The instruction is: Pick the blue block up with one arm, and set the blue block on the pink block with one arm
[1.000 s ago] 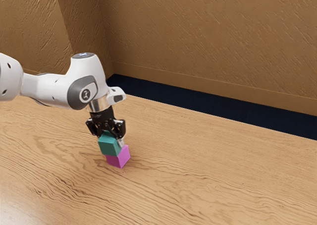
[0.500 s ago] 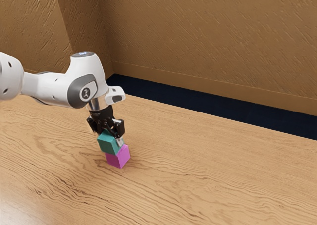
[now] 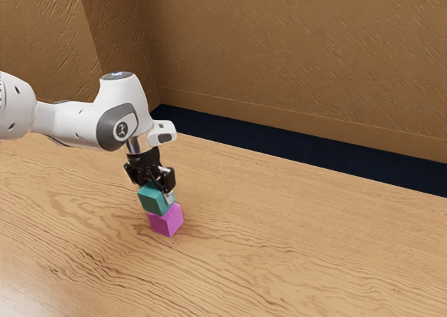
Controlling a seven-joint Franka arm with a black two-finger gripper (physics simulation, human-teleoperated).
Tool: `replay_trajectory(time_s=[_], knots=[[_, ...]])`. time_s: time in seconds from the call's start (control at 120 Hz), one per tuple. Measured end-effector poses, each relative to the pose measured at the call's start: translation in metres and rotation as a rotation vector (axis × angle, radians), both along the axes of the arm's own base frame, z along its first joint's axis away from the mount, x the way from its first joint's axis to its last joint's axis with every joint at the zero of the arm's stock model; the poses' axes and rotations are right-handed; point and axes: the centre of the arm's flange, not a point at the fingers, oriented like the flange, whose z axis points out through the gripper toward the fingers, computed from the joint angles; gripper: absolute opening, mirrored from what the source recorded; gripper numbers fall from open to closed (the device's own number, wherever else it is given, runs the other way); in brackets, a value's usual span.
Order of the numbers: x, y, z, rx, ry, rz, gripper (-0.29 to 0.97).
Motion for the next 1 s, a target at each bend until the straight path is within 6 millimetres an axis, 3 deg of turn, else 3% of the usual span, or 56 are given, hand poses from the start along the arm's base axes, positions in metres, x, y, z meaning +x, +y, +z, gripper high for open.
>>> replay_trajectory(time_s=[1.0], knots=[[0.0062, 0.004, -0.0055, -0.007, -0.01, -0.033, 0.33]])
